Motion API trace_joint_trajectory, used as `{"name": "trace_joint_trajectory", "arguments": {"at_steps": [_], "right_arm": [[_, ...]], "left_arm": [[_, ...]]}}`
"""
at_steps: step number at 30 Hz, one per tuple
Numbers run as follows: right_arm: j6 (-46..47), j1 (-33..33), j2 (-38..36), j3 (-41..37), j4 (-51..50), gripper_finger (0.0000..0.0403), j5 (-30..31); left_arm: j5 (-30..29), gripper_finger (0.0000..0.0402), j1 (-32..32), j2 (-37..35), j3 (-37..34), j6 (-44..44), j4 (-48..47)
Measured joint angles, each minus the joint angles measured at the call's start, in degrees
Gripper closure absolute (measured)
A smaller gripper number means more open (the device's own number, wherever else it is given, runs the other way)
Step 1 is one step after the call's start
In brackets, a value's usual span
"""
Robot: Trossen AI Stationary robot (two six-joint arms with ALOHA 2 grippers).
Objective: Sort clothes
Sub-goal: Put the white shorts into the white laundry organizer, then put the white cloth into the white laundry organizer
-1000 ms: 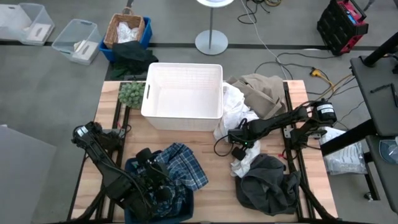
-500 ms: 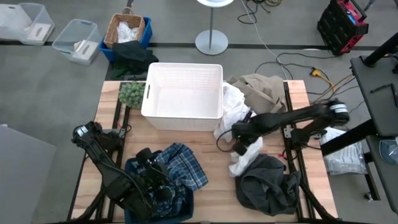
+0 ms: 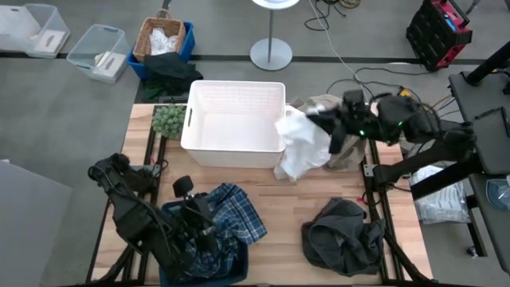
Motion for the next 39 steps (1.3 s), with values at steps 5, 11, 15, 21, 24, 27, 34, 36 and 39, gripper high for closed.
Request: {"name": "trace_joint_trajectory", "arguments": {"at_steps": [5,11,15,21,24,27,34,36,39], "right_arm": [[-14.60,-3.57,8.18,6.86,20.09,0.0393,-0.42],[-16.24,-11.24,21.76,18.08,18.49,0.0366,0.04],[-12.73,-18.65,30.14,26.36,6.64,0.0298,-4.33],[-3.77,-28.78,39.26,34.44,-3.49,0.0176,-27.48],[-5.64,-29.68,40.87,38.39,-10.42,0.0126,-31.75],[-11.60,-28.99,39.80,43.08,-22.95,0.0096,-29.13],[-7.73,-26.30,33.34,41.31,-52.50,0.0091,-10.73],[-5.95,-26.27,29.46,34.46,-48.93,0.0095,-15.51],[-2.92,-26.33,25.41,26.31,-46.86,0.0099,-13.59]], "left_arm": [[-0.03,0.0329,1.68,-0.02,3.99,9.43,0.00],[0.01,0.0329,1.80,-1.75,5.44,12.63,0.00],[-0.07,0.0329,1.54,-3.95,6.51,10.79,-0.04],[-0.81,0.0344,1.38,-5.48,9.64,12.44,0.00],[-1.15,0.0356,1.34,-5.60,10.73,13.93,-0.03],[-1.11,0.0362,1.11,-5.66,11.02,14.06,-0.01],[-1.82,0.0364,0.86,-5.68,10.63,14.79,0.02],[-2.91,0.0364,0.88,-5.66,10.59,15.43,-0.02],[-4.10,0.0364,0.92,-5.66,10.56,15.49,-0.01]]}}
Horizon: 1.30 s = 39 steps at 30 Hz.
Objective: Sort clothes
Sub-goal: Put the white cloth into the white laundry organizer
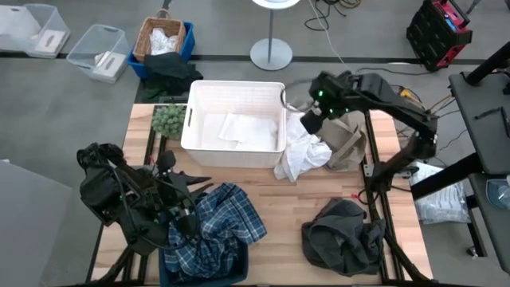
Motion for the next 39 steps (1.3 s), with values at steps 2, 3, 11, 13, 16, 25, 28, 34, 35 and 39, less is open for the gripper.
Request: {"name": "trace_joint_trajectory", "arguments": {"at_steps": [2,3,11,13,16,25,28,34,35,39], "right_arm": [[2.80,0.00,-2.23,-6.59,-1.18,0.0098,3.27],[4.16,-0.04,-3.17,-9.98,0.47,0.0096,3.34],[9.88,-0.08,-7.19,-35.61,16.96,0.0089,1.59],[10.78,-0.30,-6.50,-40.25,24.55,0.0092,-1.15],[11.92,-0.78,-4.35,-44.56,29.64,0.0098,-1.87],[8.16,-0.50,1.14,-51.29,36.24,0.0185,-1.89],[5.13,-0.38,-0.61,-51.82,36.16,0.0299,-1.46],[6.23,1.79,-13.12,-48.54,29.01,0.0391,0.13],[6.70,2.63,-16.01,-47.12,27.73,0.0392,0.13],[8.54,6.89,-26.77,-40.67,31.19,0.0394,0.82]], "left_arm": [[-0.10,0.0364,-0.02,-0.06,0.00,0.00,0.00],[-0.27,0.0364,-0.02,-0.08,0.00,0.01,0.00],[-1.31,0.0364,0.07,-0.09,-0.02,0.02,0.00],[-2.20,0.0364,0.07,-0.04,-0.02,0.02,0.00],[-2.38,0.0364,0.07,0.05,-0.04,-0.07,0.00],[-2.36,0.0364,0.07,0.09,-0.04,-0.61,0.00],[-2.38,0.0364,0.07,0.09,-0.04,-0.62,0.00],[-4.15,0.0364,0.07,0.11,-0.07,-0.59,0.00],[-4.50,0.0364,0.07,0.11,-0.07,-0.46,0.00],[-6.53,0.0364,0.12,0.11,-0.07,-0.02,0.01]]}}
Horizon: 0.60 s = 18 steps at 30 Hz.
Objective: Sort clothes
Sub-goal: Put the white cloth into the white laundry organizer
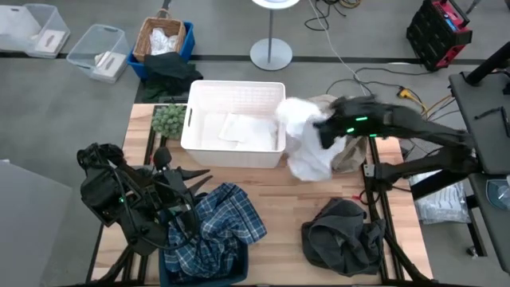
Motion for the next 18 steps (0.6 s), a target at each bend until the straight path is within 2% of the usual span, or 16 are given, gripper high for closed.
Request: {"name": "trace_joint_trajectory", "arguments": {"at_steps": [4,8,13,18], "right_arm": [[-4.06,4.19,-5.18,6.74,12.27,0.0394,1.76],[-13.40,6.47,-4.07,12.95,29.62,0.0395,2.04],[-22.84,6.23,3.38,21.51,43.96,0.0395,2.15],[-26.59,3.82,15.36,33.83,43.23,0.0395,2.31]], "left_arm": [[-2.07,0.0364,0.05,-0.07,0.00,0.02,-0.01],[-3.87,0.0364,0.05,-0.43,0.00,0.99,-0.01],[-8.69,0.0364,0.03,-0.70,0.40,1.60,0.22],[-10.63,0.0364,0.05,-0.85,4.85,4.92,0.76]]}}
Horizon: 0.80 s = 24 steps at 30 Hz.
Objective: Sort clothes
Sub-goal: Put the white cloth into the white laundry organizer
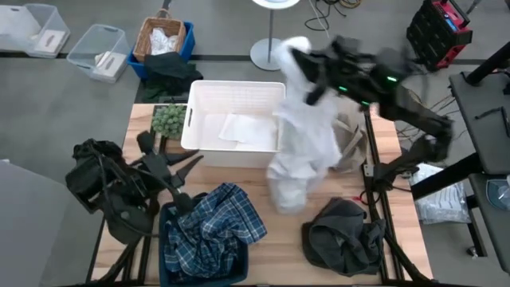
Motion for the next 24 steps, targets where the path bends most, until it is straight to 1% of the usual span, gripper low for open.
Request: {"name": "trace_joint_trajectory", "arguments": {"at_steps": [3,5,8,9,10,12,13,15,18,24], "right_arm": [[-2.08,-1.79,7.98,8.43,0.35,0.0395,-1.73],[-3.55,-3.43,13.24,15.67,2.44,0.0395,-4.74],[-2.42,-6.32,21.44,27.98,6.39,0.0395,-10.40],[-1.78,-7.34,22.76,27.92,11.10,0.0394,-11.50],[0.28,-8.29,22.44,25.15,19.39,0.0394,-12.18],[3.93,-11.56,22.98,22.99,23.09,0.0394,-10.97],[5.80,-12.77,23.46,22.68,22.93,0.0394,-10.57],[10.54,-14.80,25.15,22.54,20.45,0.0394,-10.14],[16.07,-16.82,28.35,23.02,11.74,0.0394,-9.97],[19.47,-17.77,34.72,23.21,-9.30,0.0393,-10.66]], "left_arm": [[-0.89,0.0364,-0.18,-1.07,-0.26,3.07,2.87],[-1.35,0.0364,-0.37,-1.45,-0.08,4.57,3.56],[-1.83,0.0364,-0.48,-1.98,0.06,6.13,4.37],[-2.12,0.0364,-0.50,-2.13,0.06,6.35,4.36],[-2.32,0.0364,-0.50,-2.27,0.10,6.50,4.37],[-2.63,0.0364,-0.59,-2.55,0.13,6.97,4.63],[-2.85,0.0364,-0.59,-2.75,0.13,7.05,5.00],[-2.92,0.0364,-0.61,-2.90,0.09,7.10,5.09],[-2.92,0.0364,-0.69,-3.00,0.09,7.11,5.02],[-2.90,0.0364,-0.68,-3.00,0.09,7.34,4.74]]}}
